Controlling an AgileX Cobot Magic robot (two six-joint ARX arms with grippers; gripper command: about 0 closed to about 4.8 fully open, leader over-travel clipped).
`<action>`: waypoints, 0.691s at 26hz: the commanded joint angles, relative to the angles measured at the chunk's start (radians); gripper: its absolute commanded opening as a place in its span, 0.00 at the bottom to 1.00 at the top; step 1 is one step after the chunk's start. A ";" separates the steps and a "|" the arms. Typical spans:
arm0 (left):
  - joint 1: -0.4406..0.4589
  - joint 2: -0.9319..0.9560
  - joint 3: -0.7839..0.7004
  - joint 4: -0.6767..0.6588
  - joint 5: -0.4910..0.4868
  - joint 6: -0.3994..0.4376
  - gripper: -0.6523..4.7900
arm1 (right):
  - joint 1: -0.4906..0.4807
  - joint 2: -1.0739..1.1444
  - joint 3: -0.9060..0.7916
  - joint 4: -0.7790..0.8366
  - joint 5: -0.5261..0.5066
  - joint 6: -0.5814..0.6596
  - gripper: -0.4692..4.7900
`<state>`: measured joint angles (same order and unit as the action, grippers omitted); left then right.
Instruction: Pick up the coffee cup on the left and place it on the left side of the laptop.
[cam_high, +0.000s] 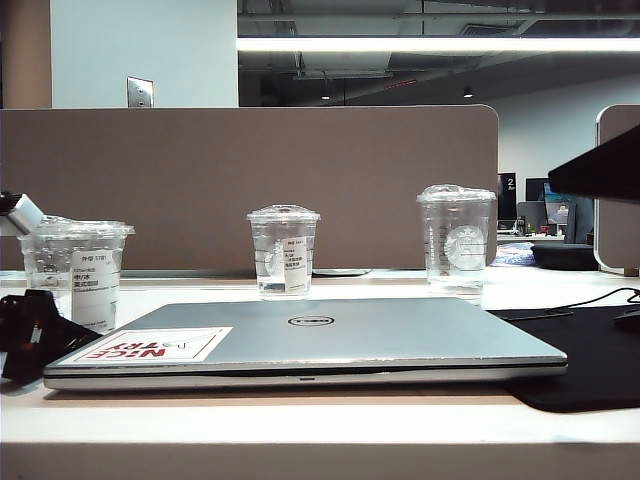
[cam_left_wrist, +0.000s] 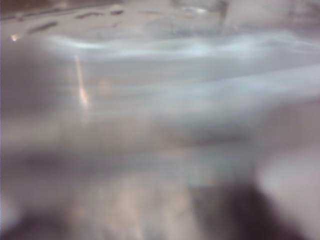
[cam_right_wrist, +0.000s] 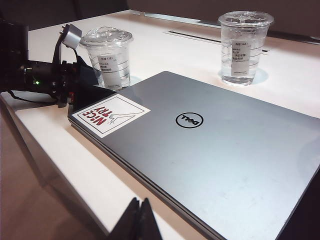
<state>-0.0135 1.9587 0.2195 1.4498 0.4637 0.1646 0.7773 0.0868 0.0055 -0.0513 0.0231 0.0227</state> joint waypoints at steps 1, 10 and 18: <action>0.002 0.005 -0.005 -0.016 -0.008 -0.028 0.93 | 0.002 0.001 -0.004 0.018 0.001 0.003 0.08; 0.002 -0.002 -0.106 0.006 -0.035 -0.079 0.98 | 0.002 0.001 -0.004 0.018 0.001 0.003 0.08; 0.003 -0.115 -0.187 0.007 -0.138 -0.127 0.96 | 0.002 0.001 -0.004 0.018 0.001 0.003 0.08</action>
<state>-0.0132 1.8603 0.0597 1.4590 0.3344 0.0948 0.7773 0.0868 0.0055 -0.0513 0.0231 0.0227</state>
